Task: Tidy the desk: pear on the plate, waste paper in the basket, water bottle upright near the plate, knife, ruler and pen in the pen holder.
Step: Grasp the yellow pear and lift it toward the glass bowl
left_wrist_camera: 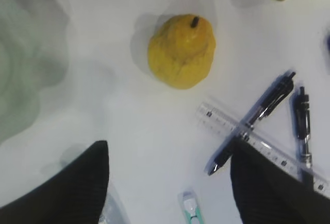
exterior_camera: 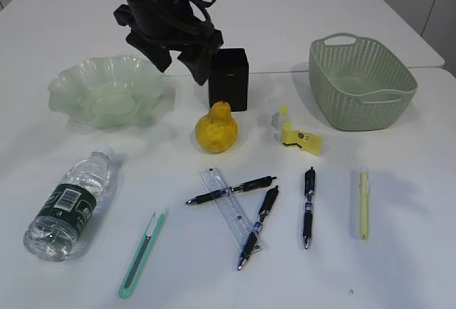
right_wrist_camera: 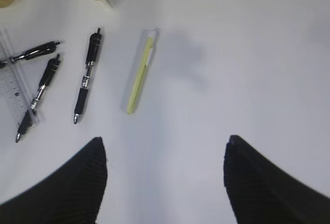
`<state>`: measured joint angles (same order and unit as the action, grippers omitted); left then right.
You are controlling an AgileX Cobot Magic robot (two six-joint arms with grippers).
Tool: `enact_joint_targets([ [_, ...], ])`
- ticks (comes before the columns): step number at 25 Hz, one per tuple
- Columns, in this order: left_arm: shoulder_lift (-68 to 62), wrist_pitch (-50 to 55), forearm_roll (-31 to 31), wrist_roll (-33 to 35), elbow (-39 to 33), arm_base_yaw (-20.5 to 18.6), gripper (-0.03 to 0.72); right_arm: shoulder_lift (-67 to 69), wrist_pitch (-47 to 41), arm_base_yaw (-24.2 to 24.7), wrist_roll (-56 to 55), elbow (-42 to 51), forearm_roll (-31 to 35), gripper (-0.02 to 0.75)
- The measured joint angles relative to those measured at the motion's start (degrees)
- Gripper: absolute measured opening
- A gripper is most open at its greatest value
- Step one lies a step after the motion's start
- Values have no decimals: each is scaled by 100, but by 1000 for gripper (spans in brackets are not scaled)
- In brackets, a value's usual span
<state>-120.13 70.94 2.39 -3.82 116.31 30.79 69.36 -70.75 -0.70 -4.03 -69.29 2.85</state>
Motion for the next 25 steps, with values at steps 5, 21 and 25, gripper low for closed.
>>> enact_joint_targets([
  [5,-376,0,-344,-64,699,0,527,242,65,-10,316,0,258,551],
  [21,-1585,10,-281,-83,1406,202,559,1031,534,-10,403,0,395,551],
  [25,-1887,10,-239,-83,1697,192,559,1115,570,-10,403,0,447,552],
])
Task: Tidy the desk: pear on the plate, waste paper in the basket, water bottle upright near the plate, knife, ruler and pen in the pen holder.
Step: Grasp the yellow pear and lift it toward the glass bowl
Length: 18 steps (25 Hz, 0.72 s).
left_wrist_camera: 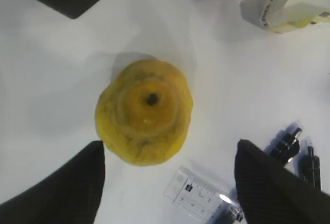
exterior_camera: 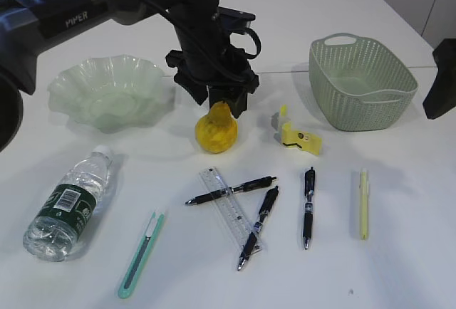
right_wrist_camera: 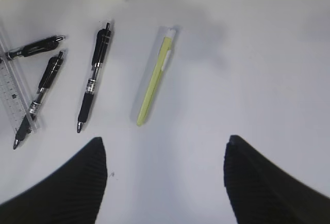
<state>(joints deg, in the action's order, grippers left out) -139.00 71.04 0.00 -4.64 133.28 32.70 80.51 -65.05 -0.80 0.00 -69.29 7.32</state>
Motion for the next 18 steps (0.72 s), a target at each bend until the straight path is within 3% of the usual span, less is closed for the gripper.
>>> enact_joint_targets([
  [6,-326,0,0,0,461,-23,559,38,4,0,42,0,24,552],
  [18,-474,0,0,0,465,-160,568,38,49,0,42,0,24,552],
])
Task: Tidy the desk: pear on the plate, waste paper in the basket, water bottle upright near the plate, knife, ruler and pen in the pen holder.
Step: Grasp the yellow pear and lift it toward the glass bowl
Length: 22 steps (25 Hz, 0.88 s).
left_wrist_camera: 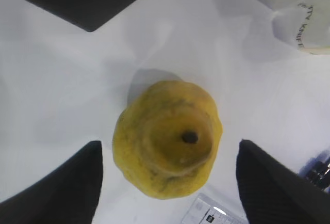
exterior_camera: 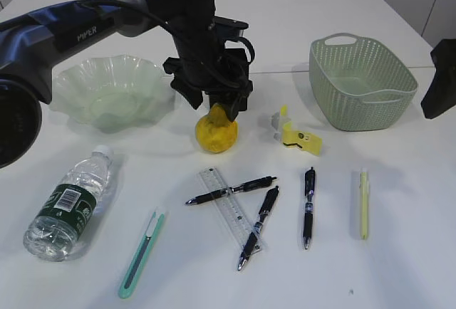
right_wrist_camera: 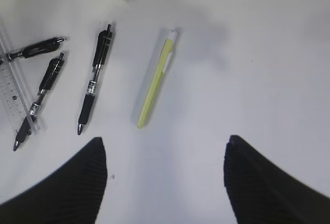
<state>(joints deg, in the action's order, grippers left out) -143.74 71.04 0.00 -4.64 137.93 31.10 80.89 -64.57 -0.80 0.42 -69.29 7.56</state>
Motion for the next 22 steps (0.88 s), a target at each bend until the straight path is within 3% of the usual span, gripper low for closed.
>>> enact_joint_targets([
  [22,-126,0,-169,0,0,0,548,0,8,0,8,0,0,552],
])
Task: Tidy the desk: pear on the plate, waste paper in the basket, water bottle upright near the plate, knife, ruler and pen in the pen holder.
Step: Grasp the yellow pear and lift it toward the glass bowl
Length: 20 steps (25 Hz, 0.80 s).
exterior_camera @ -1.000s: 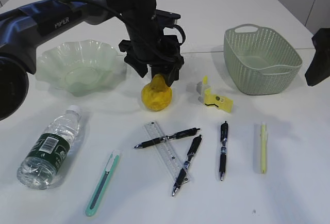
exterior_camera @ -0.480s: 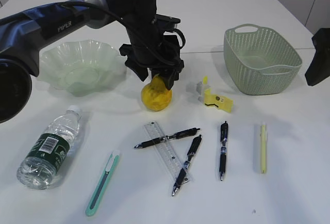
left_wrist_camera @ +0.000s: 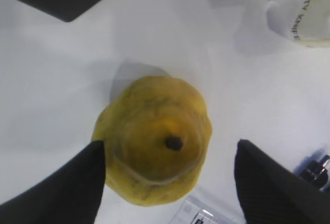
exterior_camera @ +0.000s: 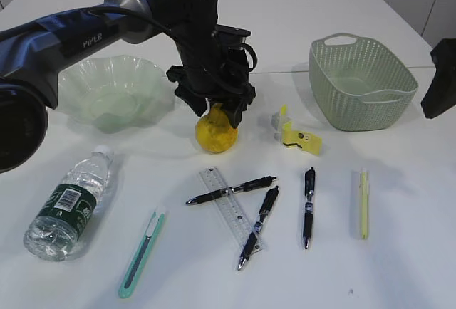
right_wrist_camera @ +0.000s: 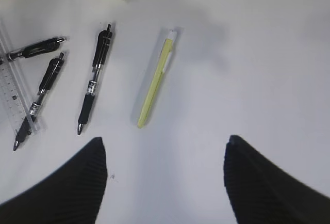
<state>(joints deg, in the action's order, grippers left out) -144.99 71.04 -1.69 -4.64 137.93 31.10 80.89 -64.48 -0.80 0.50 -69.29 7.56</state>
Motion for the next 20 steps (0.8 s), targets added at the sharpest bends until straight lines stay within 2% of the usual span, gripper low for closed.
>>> enact_joint_targets([
  [15,-20,0,-7,0,24,0,512,0,0,0,14,0,0,551],
  [20,-20,0,92,0,24,0,438,0,0,0,14,0,0,552],
])
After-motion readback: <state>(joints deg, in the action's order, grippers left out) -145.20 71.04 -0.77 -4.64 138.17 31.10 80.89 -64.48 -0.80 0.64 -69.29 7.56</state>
